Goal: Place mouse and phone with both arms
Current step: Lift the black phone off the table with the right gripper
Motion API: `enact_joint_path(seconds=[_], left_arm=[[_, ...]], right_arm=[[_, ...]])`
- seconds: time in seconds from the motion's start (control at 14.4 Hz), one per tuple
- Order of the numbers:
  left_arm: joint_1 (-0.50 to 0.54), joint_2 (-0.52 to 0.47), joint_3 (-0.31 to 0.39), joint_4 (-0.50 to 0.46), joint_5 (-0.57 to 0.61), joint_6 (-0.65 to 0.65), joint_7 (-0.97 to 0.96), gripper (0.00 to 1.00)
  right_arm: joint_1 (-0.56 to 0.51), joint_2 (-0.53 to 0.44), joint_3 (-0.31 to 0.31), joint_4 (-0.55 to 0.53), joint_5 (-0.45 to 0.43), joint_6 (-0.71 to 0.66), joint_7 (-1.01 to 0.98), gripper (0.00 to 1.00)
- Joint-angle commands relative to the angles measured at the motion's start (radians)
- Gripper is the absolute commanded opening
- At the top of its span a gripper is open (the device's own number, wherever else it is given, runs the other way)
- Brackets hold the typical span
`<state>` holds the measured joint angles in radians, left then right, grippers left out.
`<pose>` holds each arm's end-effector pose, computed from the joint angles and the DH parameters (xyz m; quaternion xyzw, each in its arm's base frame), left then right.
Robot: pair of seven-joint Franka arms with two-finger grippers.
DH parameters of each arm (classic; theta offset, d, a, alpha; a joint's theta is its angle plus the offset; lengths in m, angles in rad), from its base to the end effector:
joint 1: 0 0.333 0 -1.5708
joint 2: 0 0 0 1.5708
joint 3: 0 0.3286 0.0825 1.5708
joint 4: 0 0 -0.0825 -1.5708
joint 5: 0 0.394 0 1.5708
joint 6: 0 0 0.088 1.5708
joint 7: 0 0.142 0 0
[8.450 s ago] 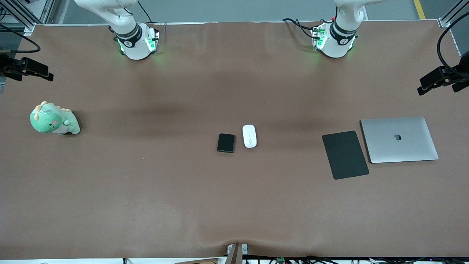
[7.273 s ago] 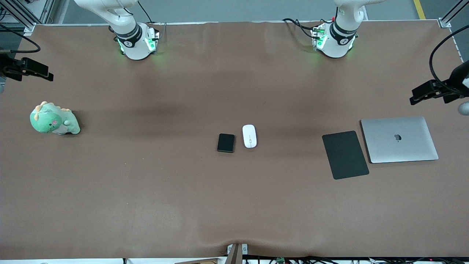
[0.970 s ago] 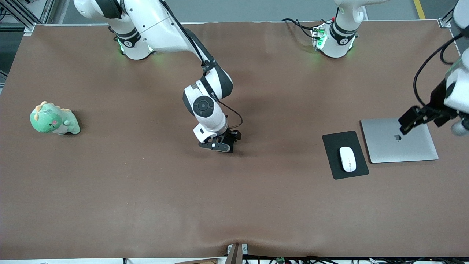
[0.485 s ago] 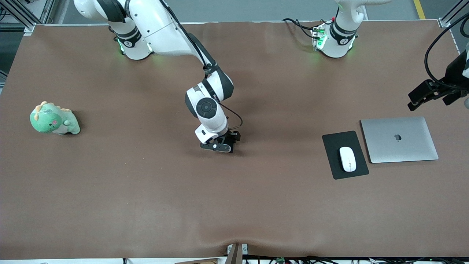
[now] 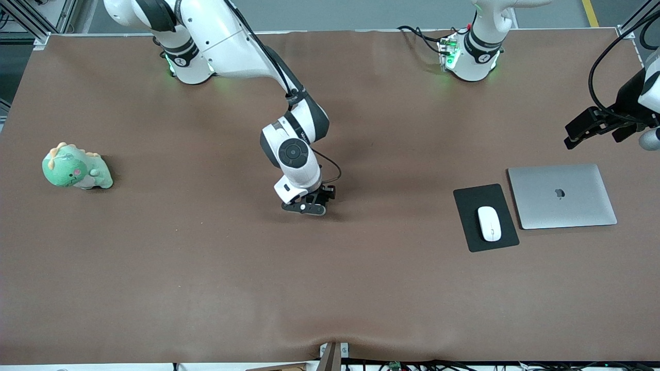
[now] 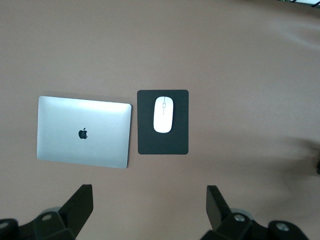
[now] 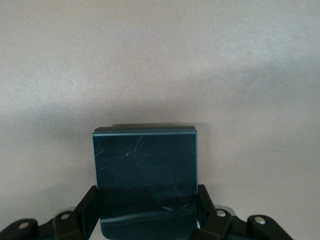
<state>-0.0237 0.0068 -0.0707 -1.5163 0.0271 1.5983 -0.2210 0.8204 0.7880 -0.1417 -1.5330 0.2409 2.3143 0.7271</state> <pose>0.5706 -0.0501 0.6273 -0.9972 -0.0634 -0.0392 0.0072 0.5490 0.4728 0.1598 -0.9956 0.0848 0.0231 0.0310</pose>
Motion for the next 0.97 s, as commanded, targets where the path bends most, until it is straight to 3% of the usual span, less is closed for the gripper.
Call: enact_joint_path(seconds=[0.0, 0.35, 0.9], left_arm=[[-0.001, -0.019, 0.012, -0.01, -0.032, -0.008, 0.017, 1.0], [0.001, -0.014, 0.015, -0.01, -0.085, -0.005, 0.0, 1.0], [-0.001, 0.002, 0.015, -0.012, -0.07, -0.023, 0.006, 1.0]], right_arm=[[-0.03, -0.016, 0.001, 0.048, -0.006, -0.096, 0.038, 0.0], [-0.112, -0.099, 0.001, 0.025, -0.009, -0.205, 0.137, 0.0], [-0.202, -0.311, -0.001, -0.234, -0.018, -0.194, -0.041, 0.0]])
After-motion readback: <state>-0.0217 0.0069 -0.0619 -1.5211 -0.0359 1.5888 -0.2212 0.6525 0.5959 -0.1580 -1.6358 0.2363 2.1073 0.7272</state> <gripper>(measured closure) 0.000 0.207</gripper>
